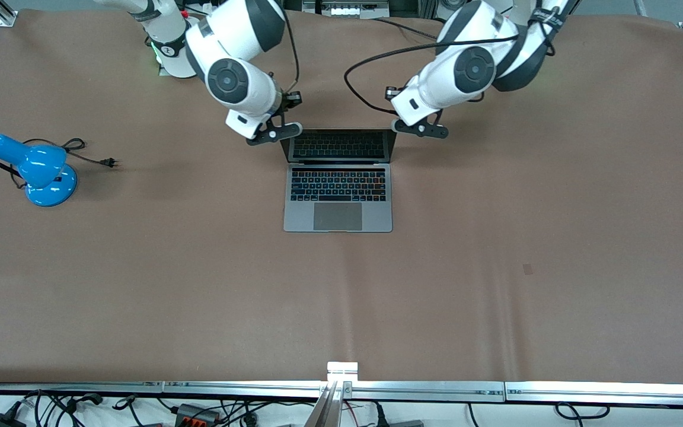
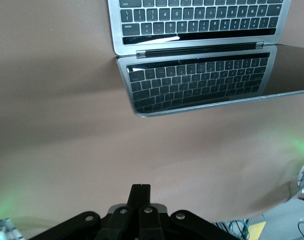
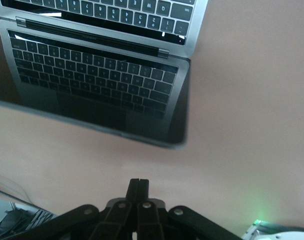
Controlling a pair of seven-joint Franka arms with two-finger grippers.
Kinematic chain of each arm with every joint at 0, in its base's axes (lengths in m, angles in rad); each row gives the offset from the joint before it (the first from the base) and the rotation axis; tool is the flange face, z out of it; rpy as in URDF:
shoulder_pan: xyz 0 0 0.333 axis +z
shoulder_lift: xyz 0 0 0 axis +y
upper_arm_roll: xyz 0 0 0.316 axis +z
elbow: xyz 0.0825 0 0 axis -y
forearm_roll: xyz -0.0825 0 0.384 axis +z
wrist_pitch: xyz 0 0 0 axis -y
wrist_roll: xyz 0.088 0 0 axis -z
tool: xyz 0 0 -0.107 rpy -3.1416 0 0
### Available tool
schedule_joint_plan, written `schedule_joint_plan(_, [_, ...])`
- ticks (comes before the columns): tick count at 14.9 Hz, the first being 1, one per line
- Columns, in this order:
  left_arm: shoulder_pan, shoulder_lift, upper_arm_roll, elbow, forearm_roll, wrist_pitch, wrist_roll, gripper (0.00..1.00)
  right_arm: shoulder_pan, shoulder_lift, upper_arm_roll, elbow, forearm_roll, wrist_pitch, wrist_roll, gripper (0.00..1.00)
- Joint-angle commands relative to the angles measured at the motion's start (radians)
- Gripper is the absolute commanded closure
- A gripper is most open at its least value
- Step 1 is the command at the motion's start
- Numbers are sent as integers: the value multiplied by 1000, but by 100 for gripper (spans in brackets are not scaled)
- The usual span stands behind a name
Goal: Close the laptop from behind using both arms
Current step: 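Lower both grippers onto the top edge of the laptop lid, then push the laptop lid down shut with both grippers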
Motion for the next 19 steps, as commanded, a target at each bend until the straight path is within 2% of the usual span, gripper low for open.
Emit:
schedule_joint_plan(1, [9, 30, -18, -11, -22, 79, -10, 99, 7, -1, -16, 9, 14, 34, 19, 100])
schedule_joint_plan(7, [6, 139, -21, 21, -5, 202, -11, 99, -7, 43, -25, 34, 1, 118, 16, 100])
schedule_joint_plan(11, [6, 209, -12, 65, 3, 247, -11, 100, -27, 112, -28, 115, -6, 127, 17, 100])
schedule_joint_plan(15, [16, 307, -5, 163, 111, 247, -62, 100, -49, 174, -35, 199, -70, 126, 17, 100])
schedule_joint_plan(19, [17, 435, 9, 274, 239, 247, -100, 100, -64, 261, -47, 274, -77, 126, 17, 100])
